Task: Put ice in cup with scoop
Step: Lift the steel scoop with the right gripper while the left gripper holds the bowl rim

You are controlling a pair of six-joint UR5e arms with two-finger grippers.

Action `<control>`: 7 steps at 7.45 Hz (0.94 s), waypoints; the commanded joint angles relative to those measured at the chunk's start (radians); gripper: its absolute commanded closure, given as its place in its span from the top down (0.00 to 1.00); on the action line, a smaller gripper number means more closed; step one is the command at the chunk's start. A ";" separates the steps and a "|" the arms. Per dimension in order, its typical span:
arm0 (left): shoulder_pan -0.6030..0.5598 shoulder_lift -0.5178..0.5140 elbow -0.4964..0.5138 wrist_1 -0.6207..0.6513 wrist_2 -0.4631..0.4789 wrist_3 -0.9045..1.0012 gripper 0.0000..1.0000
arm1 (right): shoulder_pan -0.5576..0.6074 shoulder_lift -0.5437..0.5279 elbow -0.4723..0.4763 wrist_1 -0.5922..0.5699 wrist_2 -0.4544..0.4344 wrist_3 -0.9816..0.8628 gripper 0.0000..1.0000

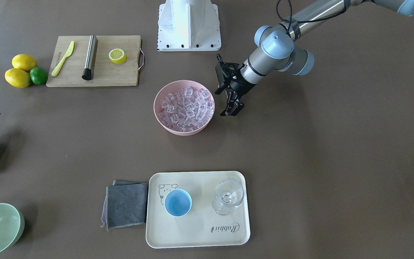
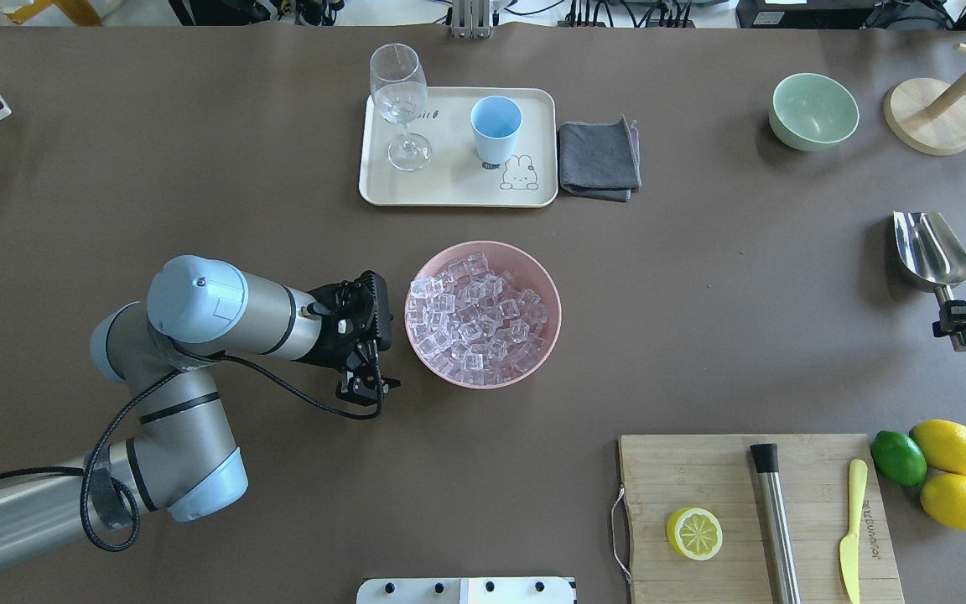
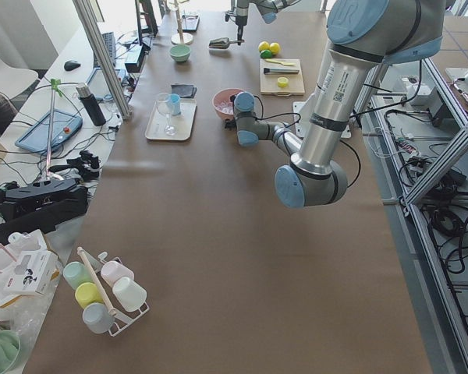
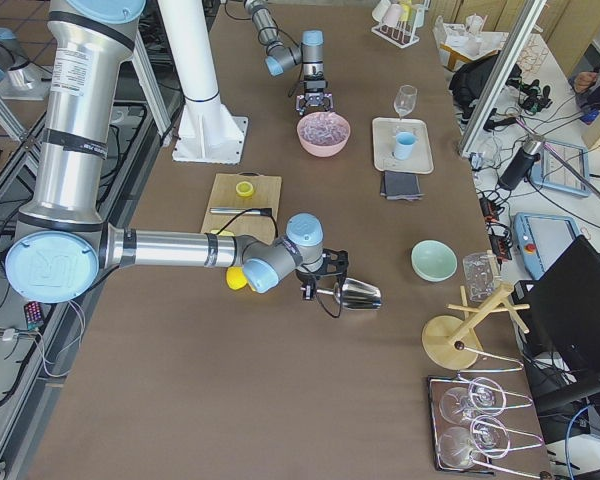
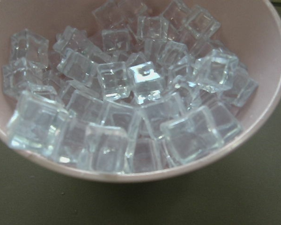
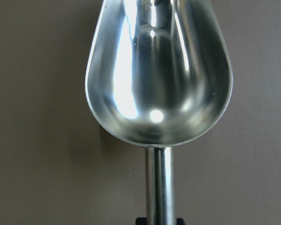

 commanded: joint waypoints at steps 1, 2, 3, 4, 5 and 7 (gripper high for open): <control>0.002 0.000 -0.002 -0.001 -0.002 0.001 0.99 | 0.018 -0.017 0.073 -0.066 0.064 -0.170 0.00; 0.002 0.000 0.000 -0.001 -0.002 0.001 0.99 | 0.033 -0.022 0.110 -0.127 0.063 -0.274 0.00; 0.002 0.000 -0.002 -0.001 -0.002 0.001 0.99 | 0.070 -0.019 0.107 -0.146 0.055 -0.466 0.00; 0.002 0.000 -0.002 -0.003 -0.002 0.001 0.99 | 0.096 -0.013 0.148 -0.230 0.066 -0.515 0.00; 0.002 0.000 -0.002 -0.003 -0.002 0.001 0.99 | 0.104 -0.007 0.155 -0.262 0.060 -0.616 0.00; 0.004 -0.001 -0.002 -0.003 -0.001 -0.003 0.99 | 0.133 0.021 0.201 -0.345 0.052 -0.814 0.00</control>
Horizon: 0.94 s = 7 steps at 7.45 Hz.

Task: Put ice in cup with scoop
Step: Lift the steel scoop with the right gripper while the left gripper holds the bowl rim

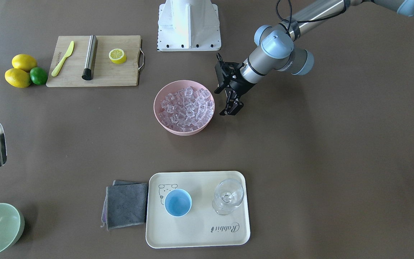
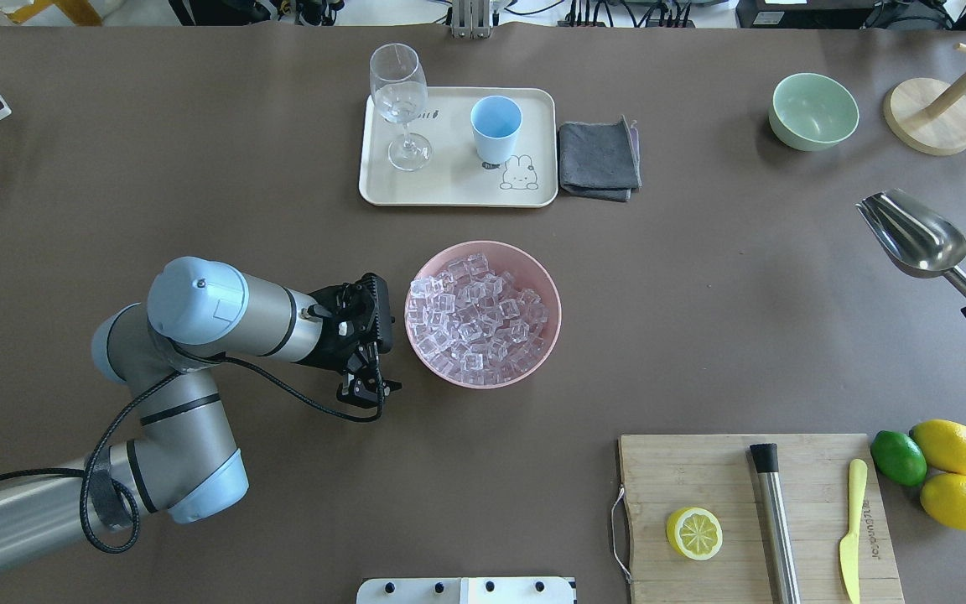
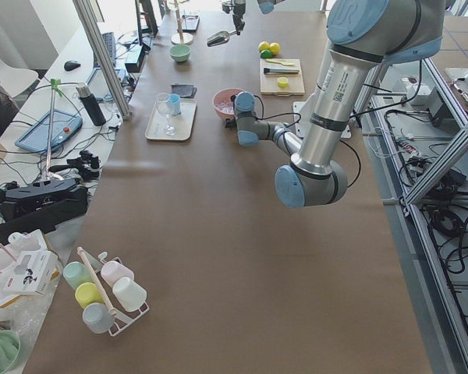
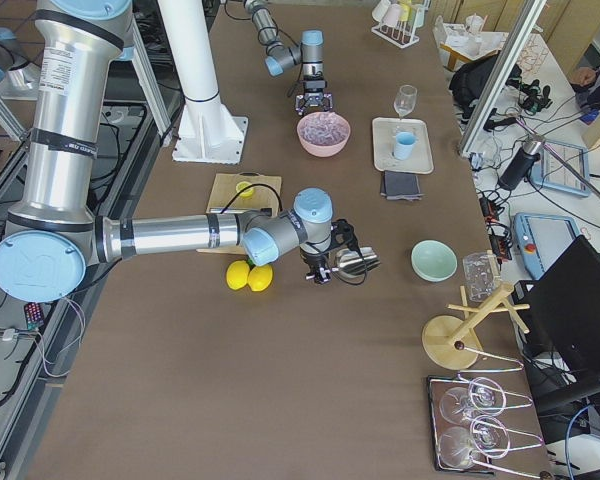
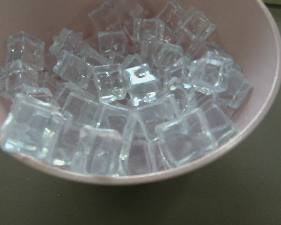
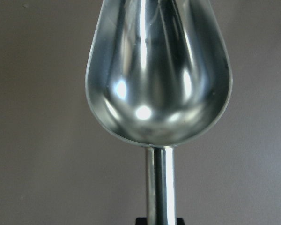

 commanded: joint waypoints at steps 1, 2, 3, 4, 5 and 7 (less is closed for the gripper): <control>0.001 -0.001 0.000 0.000 0.001 -0.004 0.99 | 0.022 0.014 0.070 -0.127 -0.007 -0.215 0.00; 0.001 0.001 0.000 0.000 0.001 -0.004 0.99 | 0.024 -0.004 0.149 -0.177 -0.004 -0.234 0.00; 0.004 0.001 0.000 0.000 0.001 -0.004 0.99 | 0.022 0.017 0.221 -0.277 -0.016 -0.275 0.00; 0.006 -0.001 0.000 0.000 0.008 -0.003 0.99 | 0.015 0.078 0.232 -0.351 -0.048 -0.359 0.00; 0.006 -0.004 0.001 0.001 0.008 -0.001 0.99 | -0.008 0.147 0.251 -0.431 -0.058 -0.431 0.00; 0.001 -0.036 0.030 0.008 0.009 -0.006 0.99 | -0.109 0.358 0.390 -0.854 -0.203 -0.605 0.00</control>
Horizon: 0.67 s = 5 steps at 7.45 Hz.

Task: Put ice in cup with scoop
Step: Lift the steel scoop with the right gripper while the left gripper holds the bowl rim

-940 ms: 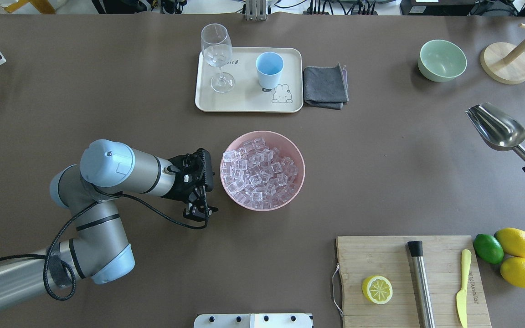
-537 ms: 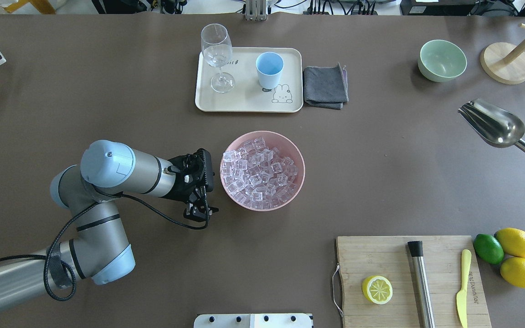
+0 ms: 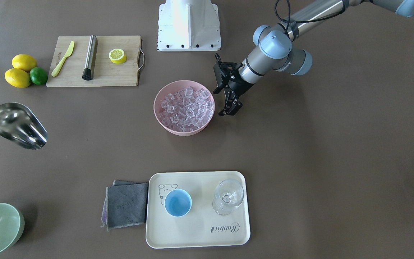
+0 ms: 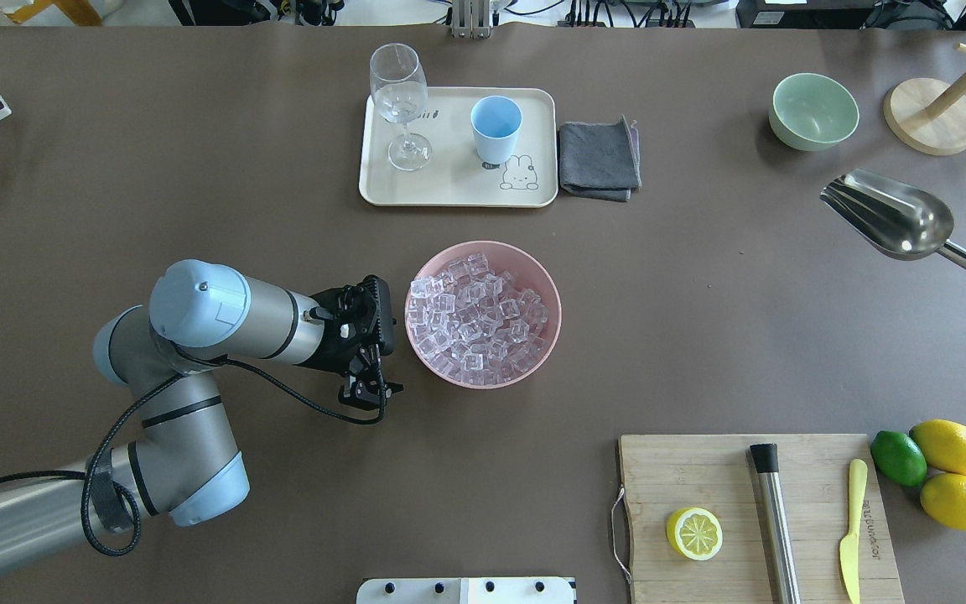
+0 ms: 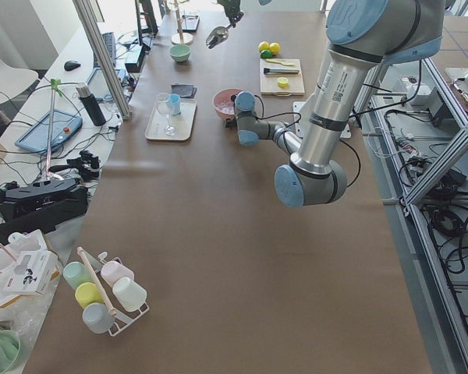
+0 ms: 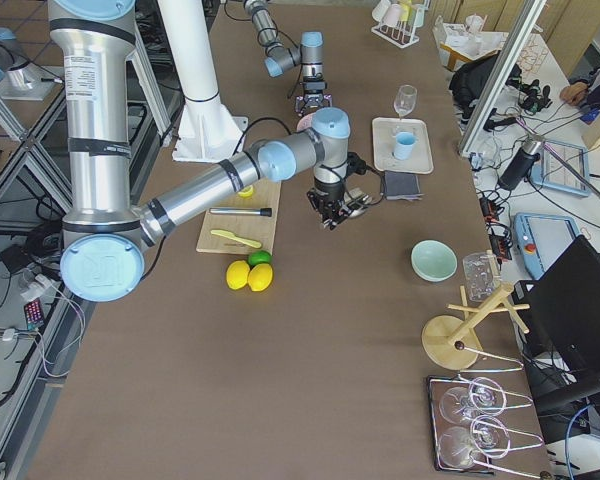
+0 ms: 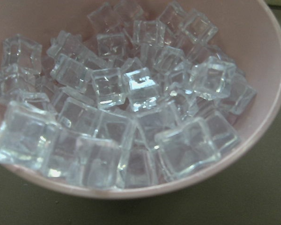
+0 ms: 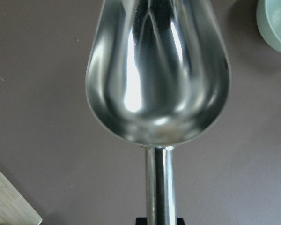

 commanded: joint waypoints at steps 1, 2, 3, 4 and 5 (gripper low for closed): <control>-0.004 -0.031 0.025 0.004 0.001 0.002 0.99 | -0.112 0.254 0.158 -0.486 -0.121 -0.177 0.00; -0.009 -0.032 0.030 0.004 0.001 0.003 0.99 | -0.124 0.269 0.166 -0.505 -0.127 -0.224 0.00; -0.016 -0.031 0.030 0.009 0.000 0.005 0.99 | -0.147 0.283 0.181 -0.509 -0.147 -0.233 0.00; -0.027 -0.031 0.031 0.009 -0.005 0.005 0.99 | -0.237 0.313 0.177 -0.522 -0.246 -0.233 0.00; -0.039 -0.031 0.033 0.010 -0.008 0.005 0.99 | -0.284 0.367 0.177 -0.595 -0.283 -0.230 0.00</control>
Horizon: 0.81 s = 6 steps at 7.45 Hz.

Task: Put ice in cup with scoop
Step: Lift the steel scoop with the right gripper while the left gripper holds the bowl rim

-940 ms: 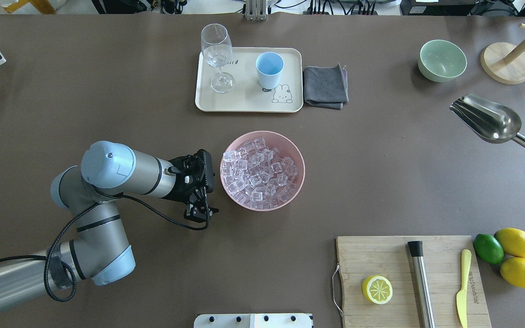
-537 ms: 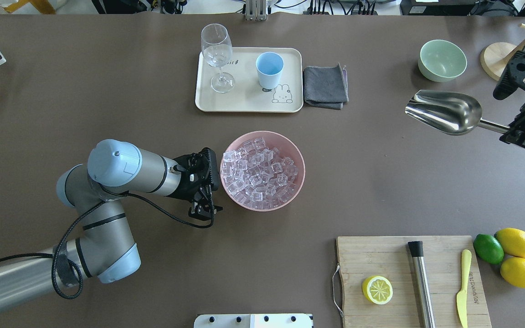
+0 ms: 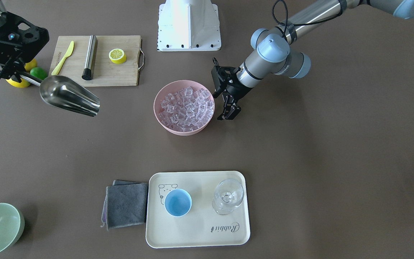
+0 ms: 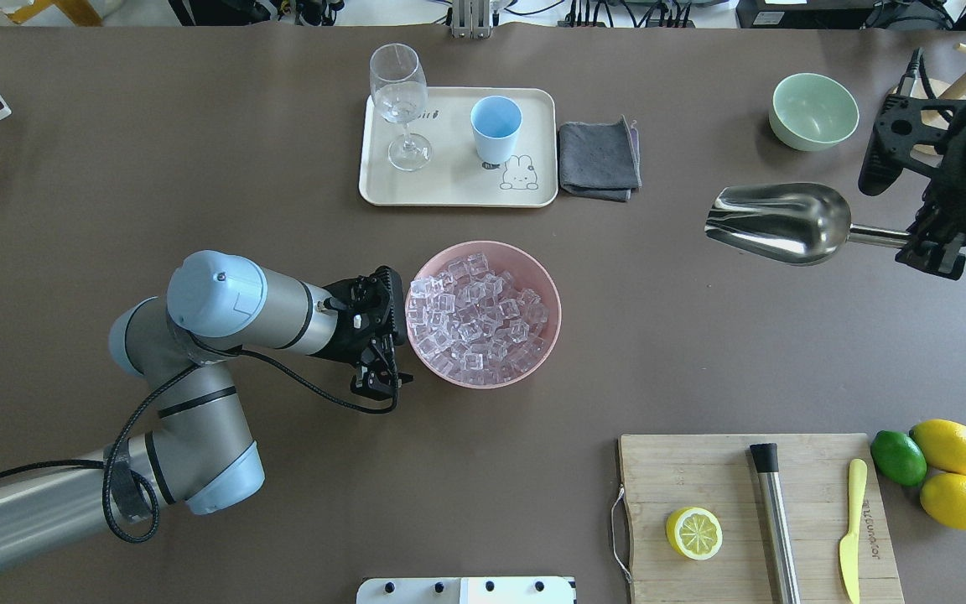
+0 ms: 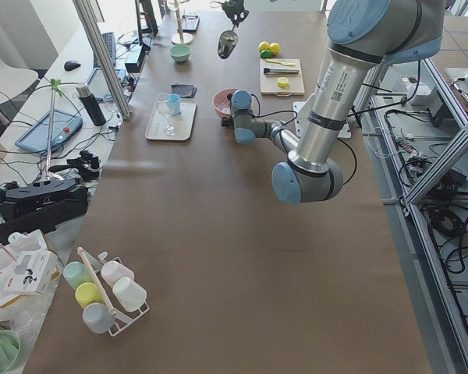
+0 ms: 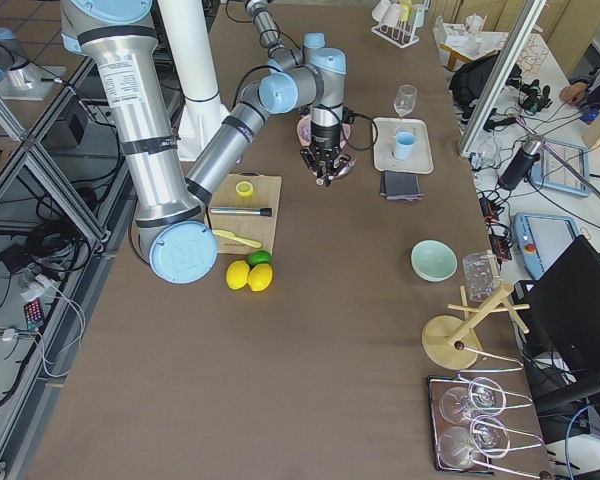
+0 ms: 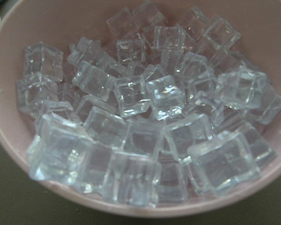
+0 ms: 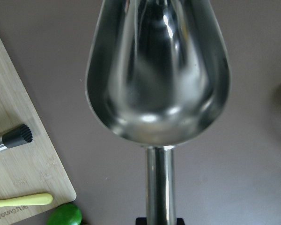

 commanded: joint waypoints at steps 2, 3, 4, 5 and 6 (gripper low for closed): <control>-0.045 -0.003 0.004 0.030 -0.044 0.001 0.99 | -0.170 0.191 0.002 -0.272 -0.146 0.005 0.00; -0.043 -0.008 0.009 0.032 -0.044 -0.001 0.99 | -0.176 0.198 0.002 -0.297 -0.151 0.005 0.00; -0.043 -0.028 0.024 0.032 -0.044 -0.001 0.99 | -0.176 0.243 0.000 -0.364 -0.155 -0.003 0.00; -0.042 -0.049 0.042 0.038 -0.044 -0.003 0.99 | -0.176 0.306 -0.008 -0.422 -0.155 -0.003 0.00; -0.040 -0.054 0.043 0.039 -0.044 -0.003 0.99 | -0.179 0.389 -0.032 -0.480 -0.155 -0.003 0.00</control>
